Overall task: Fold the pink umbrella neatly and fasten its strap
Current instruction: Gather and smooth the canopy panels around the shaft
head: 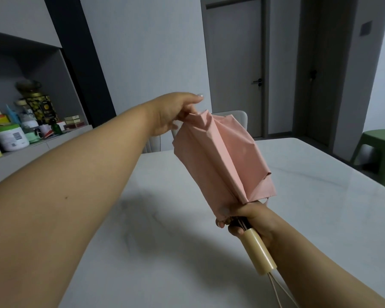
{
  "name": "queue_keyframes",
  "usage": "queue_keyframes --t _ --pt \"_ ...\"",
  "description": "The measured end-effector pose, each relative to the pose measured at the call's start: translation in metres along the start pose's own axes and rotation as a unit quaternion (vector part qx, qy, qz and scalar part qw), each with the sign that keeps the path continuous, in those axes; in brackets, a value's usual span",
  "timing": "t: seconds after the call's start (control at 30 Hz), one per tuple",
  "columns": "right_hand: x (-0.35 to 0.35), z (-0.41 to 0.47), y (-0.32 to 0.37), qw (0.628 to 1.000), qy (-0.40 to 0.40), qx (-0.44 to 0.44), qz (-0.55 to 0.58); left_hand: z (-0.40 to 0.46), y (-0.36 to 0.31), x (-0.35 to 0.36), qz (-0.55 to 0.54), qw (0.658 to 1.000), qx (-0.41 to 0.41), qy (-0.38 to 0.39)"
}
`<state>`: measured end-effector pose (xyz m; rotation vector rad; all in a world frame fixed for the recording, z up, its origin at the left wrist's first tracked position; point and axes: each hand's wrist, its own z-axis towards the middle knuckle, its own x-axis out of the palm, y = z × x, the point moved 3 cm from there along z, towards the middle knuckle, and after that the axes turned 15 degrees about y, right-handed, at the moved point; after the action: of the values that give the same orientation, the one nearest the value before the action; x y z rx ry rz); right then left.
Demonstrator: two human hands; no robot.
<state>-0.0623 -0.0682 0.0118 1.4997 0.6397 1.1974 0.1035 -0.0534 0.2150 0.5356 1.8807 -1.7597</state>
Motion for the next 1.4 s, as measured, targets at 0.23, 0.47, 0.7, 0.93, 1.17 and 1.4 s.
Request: queue_keyframes --t 0.23,0.47,0.7,0.93,1.17,1.4 --pt "0.002 0.0 0.001 1.0 0.009 -0.011 0.027 -0.006 0.001 -0.005 -0.042 0.998 0.012 0.046" --pt "0.002 -0.001 0.002 1.0 0.002 -0.017 0.015 -0.006 0.003 -0.006 -0.053 0.999 -0.001 0.001" --pt "0.002 0.0 -0.004 1.0 -0.004 0.02 -0.017 -0.005 0.003 -0.003 0.008 0.995 -0.077 -0.062" --pt "-0.001 0.0 -0.007 0.997 0.0 0.058 -0.051 -0.013 -0.001 -0.007 0.065 0.991 -0.117 -0.018" --pt "-0.003 0.0 -0.006 0.996 0.008 0.043 -0.075 -0.004 -0.003 -0.013 0.007 0.998 -0.061 -0.024" --pt "-0.008 0.002 -0.009 0.996 0.004 0.042 -0.076 -0.014 0.001 -0.023 0.026 0.997 -0.064 0.036"
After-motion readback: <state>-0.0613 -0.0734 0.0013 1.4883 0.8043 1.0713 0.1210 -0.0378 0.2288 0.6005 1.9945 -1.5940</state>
